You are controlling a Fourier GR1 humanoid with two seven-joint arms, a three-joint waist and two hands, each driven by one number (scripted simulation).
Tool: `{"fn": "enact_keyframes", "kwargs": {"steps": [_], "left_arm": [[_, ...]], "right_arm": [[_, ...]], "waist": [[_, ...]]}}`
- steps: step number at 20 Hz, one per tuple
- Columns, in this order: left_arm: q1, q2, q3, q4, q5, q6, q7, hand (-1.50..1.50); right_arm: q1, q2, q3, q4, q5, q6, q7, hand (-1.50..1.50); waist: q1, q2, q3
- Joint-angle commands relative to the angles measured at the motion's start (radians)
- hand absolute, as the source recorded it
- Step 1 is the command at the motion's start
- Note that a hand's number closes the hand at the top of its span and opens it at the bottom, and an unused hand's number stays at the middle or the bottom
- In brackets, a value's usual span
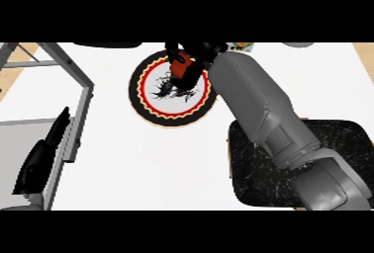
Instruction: Pick the bell pepper from the tray and place it in the plate
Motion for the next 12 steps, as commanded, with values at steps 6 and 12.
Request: {"fn": "enact_keyframes", "kwargs": {"steps": [6, 12], "left_arm": [[-0.067, 0.005, -0.009, 0.006, 0.001, -0.026, 0.013, 0.0], [0.004, -0.021, -0.043, -0.034, -0.01, -0.03, 0.008, 0.0]], "right_arm": [[0.035, 0.013, -0.021, 0.095, -0.136, -0.02, 0.112, -1.5], [0.062, 0.014, 0.006, 0.104, -0.169, -0.044, 0.117, -1.5]], "waist": [[0.051, 0.012, 0.0], [0.07, 0.009, 0.001]]}}
